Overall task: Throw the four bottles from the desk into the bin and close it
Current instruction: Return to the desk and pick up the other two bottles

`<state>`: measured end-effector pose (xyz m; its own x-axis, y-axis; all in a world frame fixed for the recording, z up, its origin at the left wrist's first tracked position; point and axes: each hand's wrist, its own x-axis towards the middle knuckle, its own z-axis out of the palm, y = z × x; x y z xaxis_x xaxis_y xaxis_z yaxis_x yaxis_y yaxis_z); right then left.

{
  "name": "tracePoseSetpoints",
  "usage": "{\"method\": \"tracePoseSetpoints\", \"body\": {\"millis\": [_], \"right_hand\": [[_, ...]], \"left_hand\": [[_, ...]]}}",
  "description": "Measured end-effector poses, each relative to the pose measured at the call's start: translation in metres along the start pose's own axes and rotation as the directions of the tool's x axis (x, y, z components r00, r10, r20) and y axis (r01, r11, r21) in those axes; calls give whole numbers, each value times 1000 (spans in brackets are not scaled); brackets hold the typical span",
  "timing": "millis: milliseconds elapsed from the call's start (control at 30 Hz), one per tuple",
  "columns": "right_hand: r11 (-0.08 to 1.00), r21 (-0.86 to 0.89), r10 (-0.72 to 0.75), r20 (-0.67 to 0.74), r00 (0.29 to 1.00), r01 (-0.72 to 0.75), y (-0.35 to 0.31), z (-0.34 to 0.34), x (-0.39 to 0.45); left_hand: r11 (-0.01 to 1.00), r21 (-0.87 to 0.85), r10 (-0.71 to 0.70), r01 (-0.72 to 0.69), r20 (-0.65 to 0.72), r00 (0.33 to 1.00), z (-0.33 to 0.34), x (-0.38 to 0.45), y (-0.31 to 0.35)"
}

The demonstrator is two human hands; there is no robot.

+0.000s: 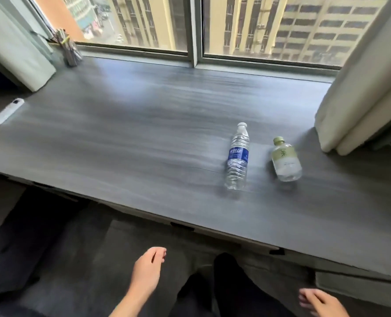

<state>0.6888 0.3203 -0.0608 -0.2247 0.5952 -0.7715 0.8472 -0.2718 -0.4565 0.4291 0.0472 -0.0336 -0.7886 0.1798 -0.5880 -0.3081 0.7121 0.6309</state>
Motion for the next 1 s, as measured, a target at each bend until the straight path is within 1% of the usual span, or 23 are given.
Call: {"method": "tracePoseSetpoints", "body": {"millis": [33, 100, 200, 267, 367, 433, 567, 767, 933, 1000], "right_hand": [[998, 44, -40, -15, 999, 41, -12, -3, -1], [987, 99, -127, -2, 992, 127, -39, -10, -2], [958, 136, -257, 14, 966, 252, -85, -25, 5], [929, 160, -338, 0, 941, 334, -118, -32, 9], [875, 103, -467, -70, 881, 472, -162, -44, 19], [844, 66, -527, -80, 846, 532, -187, -49, 26], [823, -5, -564, -126, 816, 568, -222, -53, 46], [840, -80, -537, -256, 804, 536, -239, -49, 73], [837, -174, -546, -337, 767, 519, -249, -51, 92], [843, -222, -538, -339, 771, 491, -255, -51, 100]], "left_hand": [[999, 15, 50, -50, 17, 999, 6, 7, 21], [990, 44, 135, -137, 38, 990, 17, 20, 58], [968, 56, 243, -245, 39, 969, 40, 40, 114], [946, 97, 307, -310, 40, 951, 57, 55, 145], [903, 185, 385, -388, 56, 921, 84, 77, 184], [895, 230, 379, -383, 61, 923, 98, 90, 206], [883, 331, 326, -332, 76, 942, 128, 113, 238], [854, 453, 254, -254, 63, 965, 155, 126, 248], [889, 395, 212, -231, 91, 973, 152, 135, 246], [904, 358, 212, -233, 96, 972, 148, 138, 245]]}}
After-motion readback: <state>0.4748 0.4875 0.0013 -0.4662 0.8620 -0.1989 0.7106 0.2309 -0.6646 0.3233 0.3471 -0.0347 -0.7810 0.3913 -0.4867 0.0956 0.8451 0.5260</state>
